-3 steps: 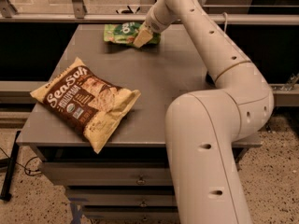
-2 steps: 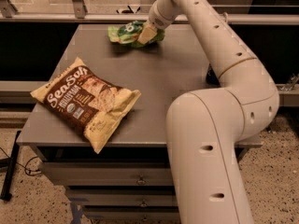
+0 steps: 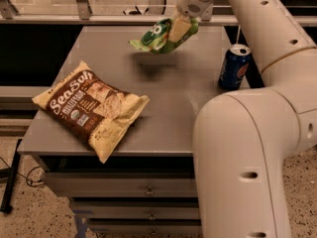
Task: Move green rice chip bag near pepsi can
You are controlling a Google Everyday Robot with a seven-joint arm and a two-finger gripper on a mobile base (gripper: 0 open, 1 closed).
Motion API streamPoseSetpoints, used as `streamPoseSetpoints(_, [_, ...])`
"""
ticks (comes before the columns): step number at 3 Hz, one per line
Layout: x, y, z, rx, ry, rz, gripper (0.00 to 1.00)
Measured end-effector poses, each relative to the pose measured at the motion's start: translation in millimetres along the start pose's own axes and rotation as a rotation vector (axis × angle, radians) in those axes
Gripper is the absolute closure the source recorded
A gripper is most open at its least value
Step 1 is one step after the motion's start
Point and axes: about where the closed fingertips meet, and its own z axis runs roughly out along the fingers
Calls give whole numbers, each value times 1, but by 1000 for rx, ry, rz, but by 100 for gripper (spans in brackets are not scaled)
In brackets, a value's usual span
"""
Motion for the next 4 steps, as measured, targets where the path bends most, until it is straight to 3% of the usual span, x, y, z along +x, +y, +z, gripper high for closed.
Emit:
streamPoseSetpoints(2, [33,34,-25,-85,33,-70,100])
streamPoseSetpoints(3, [49,48,-26,-124,40,-68,82])
streamPoseSetpoints(4, [62,59,-24,-152,44,-58,58])
